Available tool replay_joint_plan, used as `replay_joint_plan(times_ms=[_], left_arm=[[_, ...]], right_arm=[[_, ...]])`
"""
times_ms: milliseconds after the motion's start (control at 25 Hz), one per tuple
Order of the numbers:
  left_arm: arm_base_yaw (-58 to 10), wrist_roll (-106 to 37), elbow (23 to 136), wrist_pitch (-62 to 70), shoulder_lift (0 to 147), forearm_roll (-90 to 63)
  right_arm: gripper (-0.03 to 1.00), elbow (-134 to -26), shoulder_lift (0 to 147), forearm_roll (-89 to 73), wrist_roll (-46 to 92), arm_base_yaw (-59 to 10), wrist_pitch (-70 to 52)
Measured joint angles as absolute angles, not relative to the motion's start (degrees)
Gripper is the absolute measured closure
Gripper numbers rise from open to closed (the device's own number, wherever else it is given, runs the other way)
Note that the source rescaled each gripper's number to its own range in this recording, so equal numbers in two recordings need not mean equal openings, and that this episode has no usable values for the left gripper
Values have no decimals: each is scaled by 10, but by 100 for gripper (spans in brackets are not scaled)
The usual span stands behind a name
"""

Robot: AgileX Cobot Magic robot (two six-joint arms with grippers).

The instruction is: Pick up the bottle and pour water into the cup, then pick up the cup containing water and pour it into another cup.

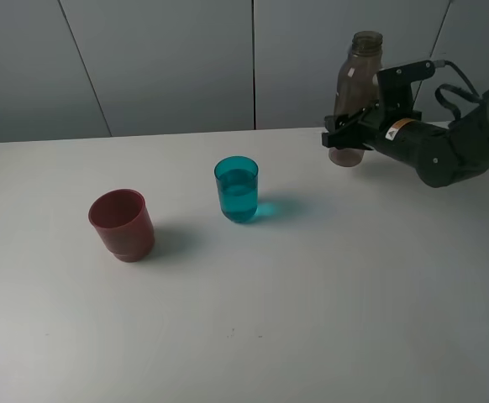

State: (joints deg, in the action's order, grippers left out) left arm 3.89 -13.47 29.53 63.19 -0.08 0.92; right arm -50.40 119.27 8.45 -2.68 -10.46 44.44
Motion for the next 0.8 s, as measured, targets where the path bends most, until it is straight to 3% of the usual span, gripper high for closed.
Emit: replay_joint_plan(times_ms=[800], left_arm=[[39, -135, 295, 632, -1, 9]], right_arm=[[97, -579, 1266, 87, -23, -86, 428]])
